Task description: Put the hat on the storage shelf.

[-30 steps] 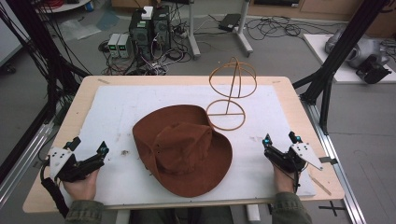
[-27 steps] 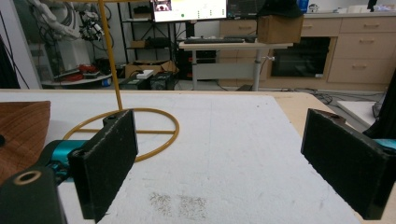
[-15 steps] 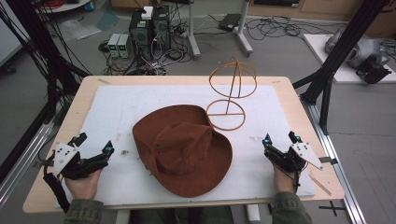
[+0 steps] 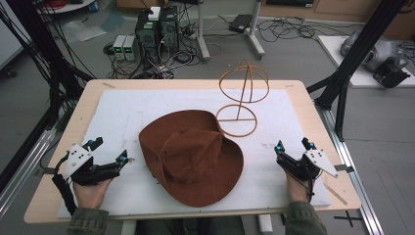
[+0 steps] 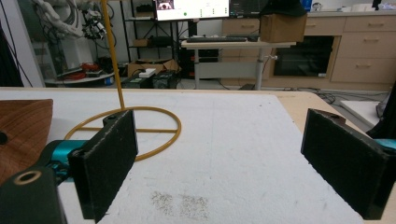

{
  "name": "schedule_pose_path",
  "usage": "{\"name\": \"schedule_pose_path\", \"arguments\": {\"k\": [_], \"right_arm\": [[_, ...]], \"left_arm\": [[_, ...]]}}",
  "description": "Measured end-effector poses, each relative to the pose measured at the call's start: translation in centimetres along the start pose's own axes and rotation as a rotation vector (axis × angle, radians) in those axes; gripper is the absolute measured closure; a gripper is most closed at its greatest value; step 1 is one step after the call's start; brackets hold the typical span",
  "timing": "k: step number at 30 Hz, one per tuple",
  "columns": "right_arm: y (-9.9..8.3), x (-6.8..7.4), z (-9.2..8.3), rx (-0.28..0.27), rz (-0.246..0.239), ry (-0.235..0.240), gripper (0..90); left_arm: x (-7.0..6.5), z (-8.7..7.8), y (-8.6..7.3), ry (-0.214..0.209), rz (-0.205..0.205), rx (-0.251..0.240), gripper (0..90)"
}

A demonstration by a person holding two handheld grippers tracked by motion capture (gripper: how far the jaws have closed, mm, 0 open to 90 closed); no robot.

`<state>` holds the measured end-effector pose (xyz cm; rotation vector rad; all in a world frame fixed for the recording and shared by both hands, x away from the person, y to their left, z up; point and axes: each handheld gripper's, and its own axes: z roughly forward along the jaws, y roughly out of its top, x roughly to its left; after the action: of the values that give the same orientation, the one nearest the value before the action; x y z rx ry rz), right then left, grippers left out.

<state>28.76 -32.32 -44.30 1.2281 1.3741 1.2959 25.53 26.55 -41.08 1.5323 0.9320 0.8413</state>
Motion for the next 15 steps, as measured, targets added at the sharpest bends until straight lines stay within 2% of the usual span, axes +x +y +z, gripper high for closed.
{"name": "schedule_pose_path", "arguments": {"k": [5, 12, 15], "right_arm": [[0.0, 0.0, 0.0, -0.003, -0.003, 0.004, 10.1], [0.0, 0.0, 0.0, -0.003, 0.001, 0.004, 10.1], [0.0, 0.0, 0.0, -0.005, -0.001, 0.006, 10.1]], "left_arm": [[-0.5, 0.4, 0.4, -0.039, 0.006, 0.020, 7.4], [-1.3, 1.3, 0.7, -0.117, 0.010, 0.058, 8.2], [-1.6, 1.6, 0.7, -0.132, 0.013, 0.059, 8.2]]}}
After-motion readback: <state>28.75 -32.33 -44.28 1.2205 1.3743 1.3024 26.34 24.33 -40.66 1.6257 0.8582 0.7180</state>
